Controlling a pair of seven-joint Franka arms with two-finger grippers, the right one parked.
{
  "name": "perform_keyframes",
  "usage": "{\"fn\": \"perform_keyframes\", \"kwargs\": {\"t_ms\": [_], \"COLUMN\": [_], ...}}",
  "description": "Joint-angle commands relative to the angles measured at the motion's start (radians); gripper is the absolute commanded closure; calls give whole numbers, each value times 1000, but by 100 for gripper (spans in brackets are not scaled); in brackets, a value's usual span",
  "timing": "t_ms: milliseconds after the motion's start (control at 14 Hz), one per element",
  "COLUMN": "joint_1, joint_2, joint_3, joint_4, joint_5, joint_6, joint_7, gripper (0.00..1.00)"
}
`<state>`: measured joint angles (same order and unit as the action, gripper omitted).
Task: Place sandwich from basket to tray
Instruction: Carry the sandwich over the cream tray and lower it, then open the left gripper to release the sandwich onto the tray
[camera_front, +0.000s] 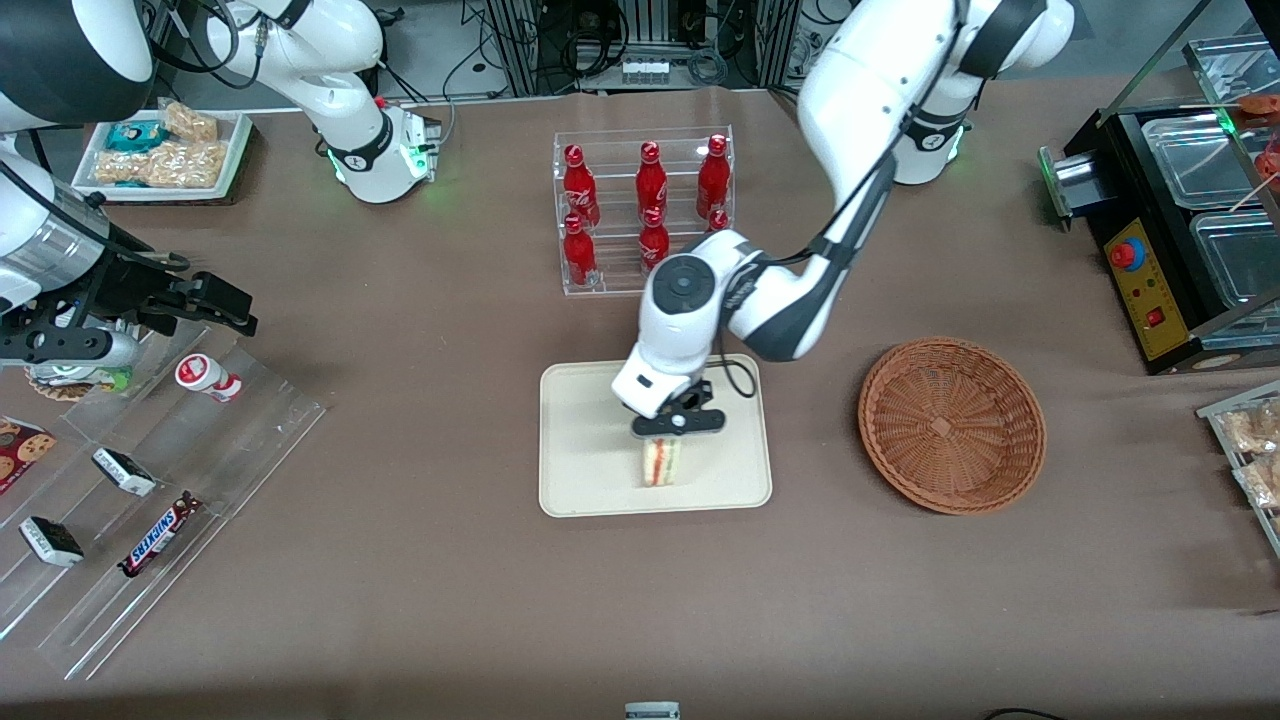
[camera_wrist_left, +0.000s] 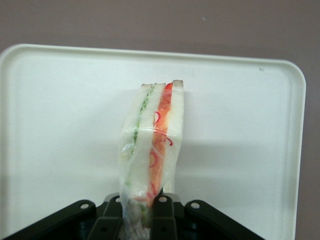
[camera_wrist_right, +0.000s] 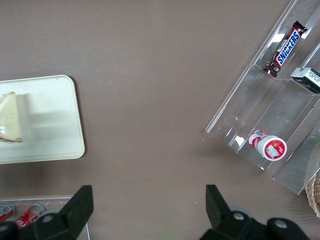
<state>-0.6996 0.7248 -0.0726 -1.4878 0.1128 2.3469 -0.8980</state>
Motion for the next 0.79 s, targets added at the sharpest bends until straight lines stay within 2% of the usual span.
{"fn": "perform_keyframes", "kwargs": {"t_ms": [0, 71, 143, 214, 357, 571, 714], "joint_1": [-29, -38, -46, -46, -41, -15, 67], "joint_2": [50, 59, 61, 55, 16, -112, -212], "joint_3": [19, 19, 17, 17, 17, 19, 7], "joint_4": [37, 37, 34, 32, 31, 32, 26], "joint_5": [62, 98, 125, 136, 133, 126, 111], "joint_6": [25, 26, 26, 23, -9, -151, -257], "joint_7": [-59, -100, -145, -185, -199, -185, -113], "gripper": [96, 91, 63, 1, 0, 0, 0]}}
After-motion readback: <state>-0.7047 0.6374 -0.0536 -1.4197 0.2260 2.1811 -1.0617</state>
